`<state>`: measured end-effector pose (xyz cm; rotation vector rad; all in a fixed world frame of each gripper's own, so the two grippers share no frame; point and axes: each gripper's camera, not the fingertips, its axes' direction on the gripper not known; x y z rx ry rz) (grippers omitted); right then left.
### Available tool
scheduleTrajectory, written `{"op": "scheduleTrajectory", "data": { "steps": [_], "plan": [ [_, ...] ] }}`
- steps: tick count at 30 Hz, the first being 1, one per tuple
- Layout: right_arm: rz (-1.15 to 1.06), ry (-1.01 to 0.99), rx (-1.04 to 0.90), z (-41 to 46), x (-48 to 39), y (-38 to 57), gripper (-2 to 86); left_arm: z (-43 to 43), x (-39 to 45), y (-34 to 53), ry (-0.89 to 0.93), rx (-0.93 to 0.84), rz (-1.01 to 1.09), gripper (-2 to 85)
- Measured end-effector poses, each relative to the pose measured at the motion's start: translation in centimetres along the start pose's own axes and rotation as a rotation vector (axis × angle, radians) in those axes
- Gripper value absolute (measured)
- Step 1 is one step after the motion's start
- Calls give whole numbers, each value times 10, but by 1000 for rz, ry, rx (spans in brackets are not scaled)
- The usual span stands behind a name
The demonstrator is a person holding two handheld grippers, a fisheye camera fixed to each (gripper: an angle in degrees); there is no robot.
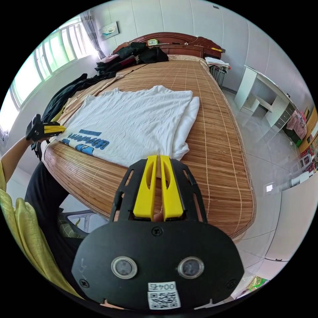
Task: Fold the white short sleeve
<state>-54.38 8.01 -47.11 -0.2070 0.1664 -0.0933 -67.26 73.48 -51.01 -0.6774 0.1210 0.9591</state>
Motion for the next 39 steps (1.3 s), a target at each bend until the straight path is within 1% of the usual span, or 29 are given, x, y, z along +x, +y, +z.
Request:
{"op": "scheduleTrajectory", "data": {
  "steps": [4,8,12,27,32,34,37,39],
  "plan": [
    [8,-18,1,14,-1,8,30,21,7,1,-5,-23,33,5],
    [25,-51,1,27,2,15,27,41,2,3,62,-34,-2,4],
    [51,-85,5,45,5,25,17,57,12,7,60,-33,-8,4],
    [28,-39,19,120,-17,68,26,113,84,23,65,-21,-10,5],
    [91,-60,28,150,-12,89,28,127,116,28,66,-14,-31,5],
    [104,-100,4,164,-8,93,43,130,129,29,60,-12,-41,7],
    [189,-129,22,168,9,106,64,129,157,32,0,-1,-49,11],
    [273,-180,34,171,30,121,72,110,185,28,-64,37,-57,16]
  ]
}}
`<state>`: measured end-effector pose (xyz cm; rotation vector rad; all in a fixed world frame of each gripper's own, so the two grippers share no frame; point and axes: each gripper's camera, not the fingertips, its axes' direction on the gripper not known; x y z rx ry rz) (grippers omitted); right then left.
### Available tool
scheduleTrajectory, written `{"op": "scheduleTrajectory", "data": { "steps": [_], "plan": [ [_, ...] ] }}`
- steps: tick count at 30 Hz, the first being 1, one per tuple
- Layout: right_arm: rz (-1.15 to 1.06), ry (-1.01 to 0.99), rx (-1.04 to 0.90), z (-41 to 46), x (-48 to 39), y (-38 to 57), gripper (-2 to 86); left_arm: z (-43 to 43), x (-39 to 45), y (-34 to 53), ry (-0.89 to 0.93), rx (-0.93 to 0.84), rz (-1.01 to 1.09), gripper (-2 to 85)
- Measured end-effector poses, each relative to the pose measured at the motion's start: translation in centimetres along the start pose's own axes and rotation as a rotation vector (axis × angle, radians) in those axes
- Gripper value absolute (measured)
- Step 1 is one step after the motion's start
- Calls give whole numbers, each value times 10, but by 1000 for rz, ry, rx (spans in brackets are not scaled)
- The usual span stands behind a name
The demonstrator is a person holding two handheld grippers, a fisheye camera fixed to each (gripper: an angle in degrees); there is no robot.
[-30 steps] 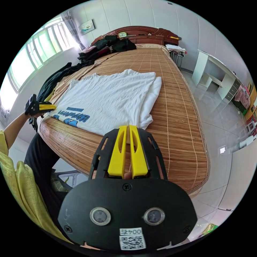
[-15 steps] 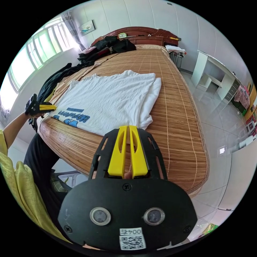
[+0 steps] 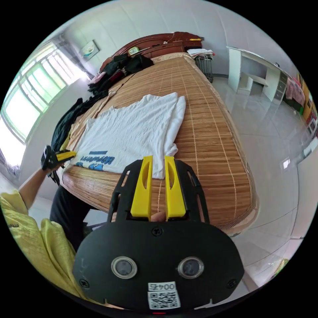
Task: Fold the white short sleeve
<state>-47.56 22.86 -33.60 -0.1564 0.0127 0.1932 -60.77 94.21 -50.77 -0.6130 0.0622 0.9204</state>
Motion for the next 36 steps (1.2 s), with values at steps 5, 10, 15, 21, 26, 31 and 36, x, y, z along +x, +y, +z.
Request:
{"op": "scheduleTrajectory", "data": {
  "steps": [5,10,15,21,26,31,36],
  "plan": [
    [115,-128,-62,31,46,21,101,-78,102,-45,-28,159,158,43],
    [27,-12,-147,88,30,34,104,-153,226,-102,-16,316,331,91],
    [-4,3,-190,135,33,47,32,-199,324,-160,86,397,406,111],
    [63,-182,-127,156,65,56,16,-221,406,-239,104,382,410,116],
    [68,-273,-125,185,82,68,16,-221,463,-307,-13,314,417,107],
    [107,-383,-120,226,108,85,38,-219,483,-351,-74,296,344,44],
    [297,-539,-65,256,167,96,195,-242,462,-356,13,353,230,11]
  ]
}}
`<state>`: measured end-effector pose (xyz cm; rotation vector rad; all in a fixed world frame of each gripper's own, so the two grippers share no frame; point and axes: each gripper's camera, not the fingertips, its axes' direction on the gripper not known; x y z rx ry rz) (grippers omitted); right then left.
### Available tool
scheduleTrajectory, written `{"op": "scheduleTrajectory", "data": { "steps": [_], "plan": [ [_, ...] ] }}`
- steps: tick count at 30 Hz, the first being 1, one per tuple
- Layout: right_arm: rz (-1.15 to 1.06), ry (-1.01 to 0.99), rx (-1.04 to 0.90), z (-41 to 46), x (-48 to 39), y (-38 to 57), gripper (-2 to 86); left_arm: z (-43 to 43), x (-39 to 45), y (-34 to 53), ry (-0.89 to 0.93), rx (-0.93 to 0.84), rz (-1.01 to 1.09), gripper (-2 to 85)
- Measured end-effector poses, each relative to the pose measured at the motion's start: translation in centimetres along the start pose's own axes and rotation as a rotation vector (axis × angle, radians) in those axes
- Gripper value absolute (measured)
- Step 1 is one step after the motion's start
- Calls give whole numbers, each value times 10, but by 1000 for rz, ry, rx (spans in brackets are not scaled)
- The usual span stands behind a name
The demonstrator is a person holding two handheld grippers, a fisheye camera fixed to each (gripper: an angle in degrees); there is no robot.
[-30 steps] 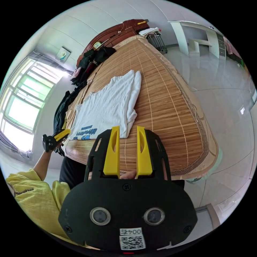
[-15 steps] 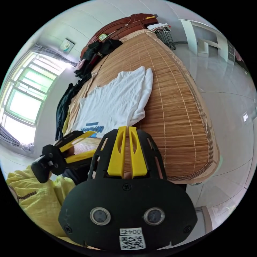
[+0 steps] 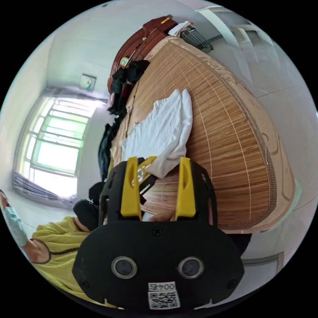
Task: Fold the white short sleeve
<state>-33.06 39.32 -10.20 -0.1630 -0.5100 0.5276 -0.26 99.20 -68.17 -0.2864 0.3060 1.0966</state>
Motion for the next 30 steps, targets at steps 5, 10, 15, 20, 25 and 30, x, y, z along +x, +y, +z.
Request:
{"op": "scheduleTrajectory", "data": {
  "steps": [5,10,15,20,25,30],
  "plan": [
    [116,-94,23,20,60,-30,241,-26,-26,2,26,49,-84,4],
    [181,-83,-82,69,104,-82,233,-47,-67,-6,90,74,-163,2],
    [204,-53,-102,108,124,-132,182,-64,-95,-20,119,90,-176,1],
    [145,46,-157,148,122,-180,99,-82,-125,-40,153,88,-179,1],
    [90,58,-171,137,119,-194,34,-110,-161,-58,218,106,-199,1],
    [130,66,-126,77,117,-179,33,-153,-215,-70,361,148,-289,0]
  ]
}}
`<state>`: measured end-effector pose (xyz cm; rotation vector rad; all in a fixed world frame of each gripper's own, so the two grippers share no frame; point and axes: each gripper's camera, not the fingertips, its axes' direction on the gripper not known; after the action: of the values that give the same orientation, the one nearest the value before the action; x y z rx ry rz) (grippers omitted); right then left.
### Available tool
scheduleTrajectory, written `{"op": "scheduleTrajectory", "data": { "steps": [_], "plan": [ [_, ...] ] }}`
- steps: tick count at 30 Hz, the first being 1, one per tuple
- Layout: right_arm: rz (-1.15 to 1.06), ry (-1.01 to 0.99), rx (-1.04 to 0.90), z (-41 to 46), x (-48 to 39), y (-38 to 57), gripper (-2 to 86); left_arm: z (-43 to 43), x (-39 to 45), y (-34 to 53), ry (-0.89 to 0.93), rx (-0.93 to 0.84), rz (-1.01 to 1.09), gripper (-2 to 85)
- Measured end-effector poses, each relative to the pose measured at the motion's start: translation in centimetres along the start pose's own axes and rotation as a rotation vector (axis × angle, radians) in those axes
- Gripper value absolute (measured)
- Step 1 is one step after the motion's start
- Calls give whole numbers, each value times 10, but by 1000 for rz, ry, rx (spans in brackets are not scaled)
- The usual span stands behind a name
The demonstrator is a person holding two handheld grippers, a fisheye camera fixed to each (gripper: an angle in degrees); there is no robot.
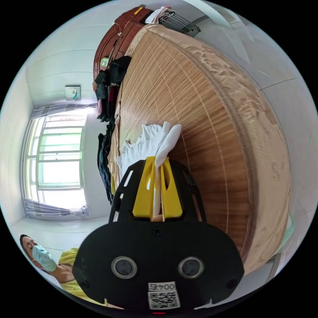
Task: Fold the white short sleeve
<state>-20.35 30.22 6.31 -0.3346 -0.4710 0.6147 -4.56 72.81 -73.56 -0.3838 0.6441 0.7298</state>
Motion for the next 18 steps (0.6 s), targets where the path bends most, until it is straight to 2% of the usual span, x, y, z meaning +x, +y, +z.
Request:
{"op": "scheduleTrajectory", "data": {
  "steps": [6,8,18],
  "plan": [
    [24,-24,50,-55,-26,15,36,-70,-67,-13,73,67,-170,-1],
    [12,-29,63,-62,-50,12,36,-104,-115,-12,95,90,-260,0],
    [-118,27,26,-35,-265,-37,37,-239,-339,45,71,159,-552,0]
  ]
}}
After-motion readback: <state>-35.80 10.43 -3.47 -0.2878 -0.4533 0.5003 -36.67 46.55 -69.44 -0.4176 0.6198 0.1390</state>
